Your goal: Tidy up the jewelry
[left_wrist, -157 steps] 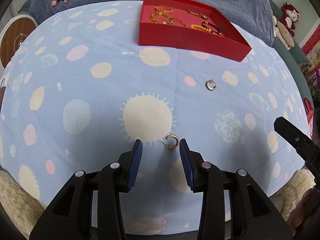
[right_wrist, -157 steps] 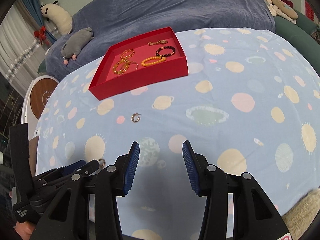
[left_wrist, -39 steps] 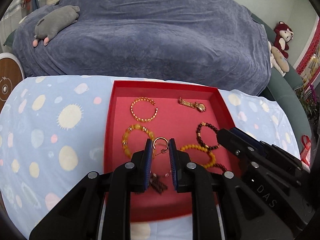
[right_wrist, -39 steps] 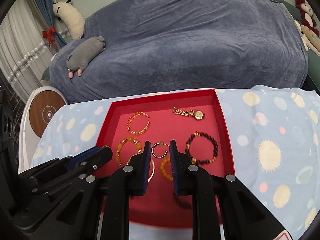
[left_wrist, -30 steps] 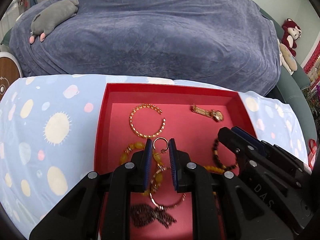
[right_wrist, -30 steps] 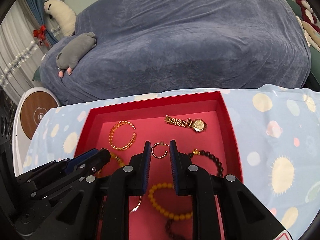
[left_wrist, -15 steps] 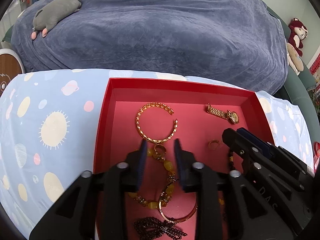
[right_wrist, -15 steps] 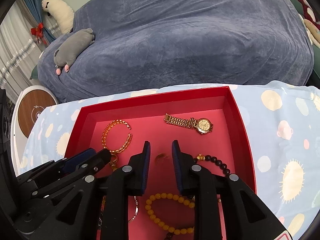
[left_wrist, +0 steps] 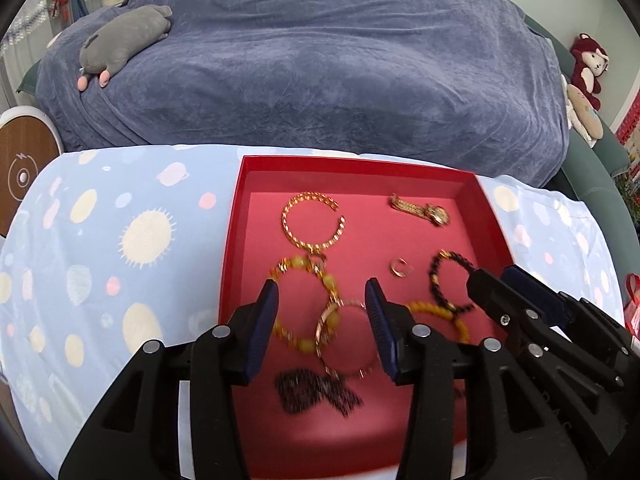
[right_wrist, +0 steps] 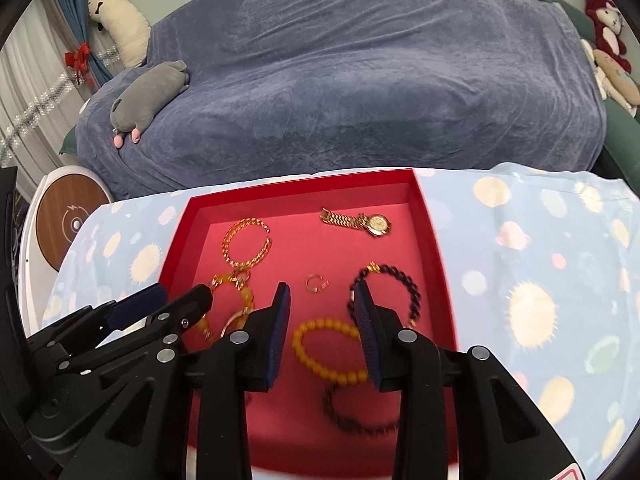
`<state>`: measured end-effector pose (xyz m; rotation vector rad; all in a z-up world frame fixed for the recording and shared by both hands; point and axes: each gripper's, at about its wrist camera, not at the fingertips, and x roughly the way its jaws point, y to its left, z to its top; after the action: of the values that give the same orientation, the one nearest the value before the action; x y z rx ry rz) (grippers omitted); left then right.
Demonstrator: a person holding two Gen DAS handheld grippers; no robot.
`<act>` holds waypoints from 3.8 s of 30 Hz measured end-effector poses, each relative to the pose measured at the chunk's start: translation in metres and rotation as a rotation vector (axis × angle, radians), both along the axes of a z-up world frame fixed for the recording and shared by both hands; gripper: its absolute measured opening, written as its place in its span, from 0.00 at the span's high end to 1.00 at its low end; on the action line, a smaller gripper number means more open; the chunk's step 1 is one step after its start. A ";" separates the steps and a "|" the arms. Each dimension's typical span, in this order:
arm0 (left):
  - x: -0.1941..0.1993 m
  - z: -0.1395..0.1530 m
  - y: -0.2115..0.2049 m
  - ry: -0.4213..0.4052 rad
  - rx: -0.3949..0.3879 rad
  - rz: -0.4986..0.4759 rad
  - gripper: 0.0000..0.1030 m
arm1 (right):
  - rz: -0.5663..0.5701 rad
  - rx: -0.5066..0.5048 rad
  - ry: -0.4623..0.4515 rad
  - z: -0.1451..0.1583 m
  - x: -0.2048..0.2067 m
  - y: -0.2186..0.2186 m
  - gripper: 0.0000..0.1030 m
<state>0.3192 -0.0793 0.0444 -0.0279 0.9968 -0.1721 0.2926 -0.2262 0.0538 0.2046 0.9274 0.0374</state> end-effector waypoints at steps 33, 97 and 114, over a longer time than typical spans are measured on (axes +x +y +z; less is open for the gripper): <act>-0.136 0.026 0.011 -0.029 0.069 0.029 0.47 | -0.065 -0.112 -0.014 0.027 -0.146 0.007 0.41; -0.171 0.031 0.024 -0.050 0.109 0.109 0.09 | -0.140 -0.148 -0.028 0.028 -0.184 -0.011 0.07; -0.171 0.031 0.026 -0.049 0.115 0.116 0.09 | -0.138 -0.147 -0.031 0.028 -0.183 -0.010 0.07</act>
<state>0.1483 -0.0532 0.0759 0.0235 0.9517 -0.0093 0.1093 -0.2357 0.0820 0.1310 0.8797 -0.1543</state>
